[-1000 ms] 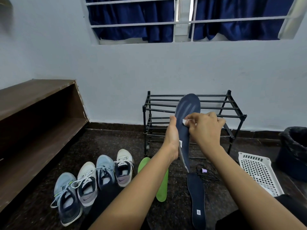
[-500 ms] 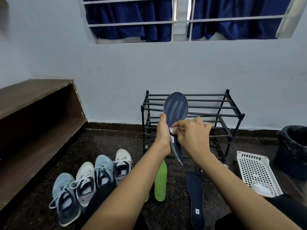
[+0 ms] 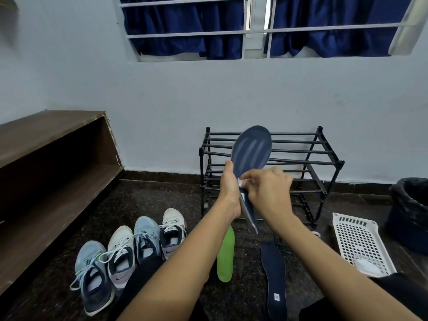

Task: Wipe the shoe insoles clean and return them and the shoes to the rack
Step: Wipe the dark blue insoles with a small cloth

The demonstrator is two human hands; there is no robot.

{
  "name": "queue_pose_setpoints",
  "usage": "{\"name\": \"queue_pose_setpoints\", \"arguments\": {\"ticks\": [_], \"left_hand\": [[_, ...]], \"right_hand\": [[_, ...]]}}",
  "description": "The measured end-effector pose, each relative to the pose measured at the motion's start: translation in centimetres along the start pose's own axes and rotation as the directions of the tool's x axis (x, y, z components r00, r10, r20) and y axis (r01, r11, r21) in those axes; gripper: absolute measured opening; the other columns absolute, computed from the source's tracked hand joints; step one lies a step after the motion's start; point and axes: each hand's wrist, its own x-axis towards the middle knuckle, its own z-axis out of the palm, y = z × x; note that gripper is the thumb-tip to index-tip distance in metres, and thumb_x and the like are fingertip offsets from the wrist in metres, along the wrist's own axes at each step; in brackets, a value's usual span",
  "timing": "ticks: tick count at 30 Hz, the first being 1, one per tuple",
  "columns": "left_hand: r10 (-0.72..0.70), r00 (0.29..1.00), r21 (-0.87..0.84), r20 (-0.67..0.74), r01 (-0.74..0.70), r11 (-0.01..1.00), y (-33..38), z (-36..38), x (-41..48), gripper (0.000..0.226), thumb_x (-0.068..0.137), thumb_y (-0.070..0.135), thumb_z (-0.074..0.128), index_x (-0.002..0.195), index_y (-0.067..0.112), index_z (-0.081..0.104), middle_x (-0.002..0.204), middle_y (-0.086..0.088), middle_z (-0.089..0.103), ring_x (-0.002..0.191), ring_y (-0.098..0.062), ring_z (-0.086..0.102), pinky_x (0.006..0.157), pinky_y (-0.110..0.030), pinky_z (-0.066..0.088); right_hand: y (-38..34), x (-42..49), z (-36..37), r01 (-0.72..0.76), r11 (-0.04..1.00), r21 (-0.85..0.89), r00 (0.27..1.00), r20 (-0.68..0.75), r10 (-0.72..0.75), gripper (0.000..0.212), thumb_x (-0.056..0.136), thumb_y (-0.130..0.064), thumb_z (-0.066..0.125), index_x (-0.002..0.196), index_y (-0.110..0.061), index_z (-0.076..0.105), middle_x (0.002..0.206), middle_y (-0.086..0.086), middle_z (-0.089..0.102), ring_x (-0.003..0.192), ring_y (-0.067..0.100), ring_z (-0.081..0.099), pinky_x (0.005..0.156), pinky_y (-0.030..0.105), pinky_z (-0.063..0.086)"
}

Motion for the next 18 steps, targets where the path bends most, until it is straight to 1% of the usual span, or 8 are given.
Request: {"name": "queue_pose_setpoints", "arguments": {"ticks": [3,7,9,10,12,14,16,18], "left_hand": [[0.010,0.999,-0.019,-0.039,-0.010,1.000,0.7,-0.5,0.3,0.066,0.101,0.054,0.026,0.108,0.004,0.069,0.091,-0.015,0.072,0.085,-0.028,0.068,0.081,-0.039,0.054],[0.009,0.999,0.026,-0.038,-0.008,1.000,0.7,-0.5,0.1,0.069,0.101,0.056,0.023,0.093,0.007,0.070,0.079,-0.011,0.073,0.074,-0.024,0.069,0.074,-0.036,0.054],[0.016,0.999,0.029,-0.036,-0.015,0.999,0.5,-0.5,0.1,0.069,0.101,0.057,0.024,0.091,0.008,0.071,0.081,-0.011,0.074,0.078,-0.026,0.068,0.077,-0.037,0.053],[0.022,0.999,0.020,-0.043,-0.021,1.000,0.4,-0.4,0.1,0.068,0.100,0.057,0.025,0.093,0.008,0.071,0.085,-0.011,0.074,0.082,-0.028,0.068,0.081,-0.039,0.053],[0.024,0.999,0.011,-0.041,-0.024,1.000,0.3,-0.2,0.0,0.067,0.099,0.059,0.028,0.103,0.007,0.071,0.101,-0.015,0.072,0.097,-0.032,0.066,0.092,-0.044,0.051],[-0.001,1.000,0.010,-0.018,0.001,1.000,0.1,0.1,-0.3,0.067,0.099,0.059,0.030,0.111,0.007,0.069,0.112,-0.018,0.069,0.103,-0.033,0.065,0.097,-0.045,0.048],[-0.047,0.999,0.004,0.021,0.047,0.999,-0.3,0.6,-1.0,0.065,0.100,0.058,0.030,0.110,0.006,0.068,0.103,-0.016,0.071,0.095,-0.030,0.066,0.091,-0.040,0.050],[-0.092,0.993,-0.013,0.079,0.094,0.996,-0.7,0.9,-1.3,0.061,0.101,0.055,0.029,0.105,0.008,0.067,0.088,-0.012,0.072,0.085,-0.025,0.065,0.077,-0.034,0.051]], "right_hand": [[-0.8,-0.8,0.5,0.047,0.998,0.031,0.998,0.027,-0.048,0.018,0.084,-0.019,0.062,0.095,-0.029,0.073,0.081,0.004,0.064,0.091,0.026,0.046,0.073,0.036,0.023],[-0.2,-0.4,0.3,0.046,0.998,0.036,0.998,-0.048,-0.044,0.013,0.078,-0.025,0.069,0.087,-0.033,0.073,0.073,-0.003,0.063,0.085,0.023,0.048,0.069,0.034,0.016],[-0.1,-0.3,0.3,0.071,0.997,0.001,0.995,-0.074,-0.071,0.011,0.075,-0.027,0.069,0.083,-0.033,0.073,0.069,-0.006,0.065,0.081,0.023,0.049,0.068,0.033,0.014],[-0.1,-0.2,0.3,0.083,0.996,-0.023,0.993,-0.085,-0.084,0.011,0.074,-0.027,0.069,0.081,-0.034,0.073,0.068,-0.006,0.066,0.080,0.023,0.049,0.067,0.033,0.013],[0.0,0.1,0.3,0.082,0.995,-0.061,0.990,-0.107,-0.088,0.010,0.073,-0.027,0.072,0.079,-0.034,0.073,0.065,-0.006,0.065,0.078,0.023,0.049,0.066,0.033,0.012],[0.4,0.4,0.1,0.062,0.994,-0.089,0.989,-0.130,-0.073,0.009,0.073,-0.028,0.075,0.079,-0.033,0.074,0.064,-0.006,0.066,0.078,0.023,0.050,0.067,0.033,0.012],[0.8,0.9,-0.2,0.026,0.994,-0.102,0.989,-0.141,-0.040,0.006,0.076,-0.030,0.073,0.082,-0.032,0.075,0.068,-0.005,0.067,0.082,0.023,0.049,0.069,0.035,0.015],[1.2,1.4,-0.5,-0.035,0.996,-0.085,0.993,-0.117,0.025,0.009,0.081,-0.032,0.069,0.087,-0.032,0.075,0.073,-0.004,0.067,0.088,0.022,0.048,0.073,0.036,0.017]]}}
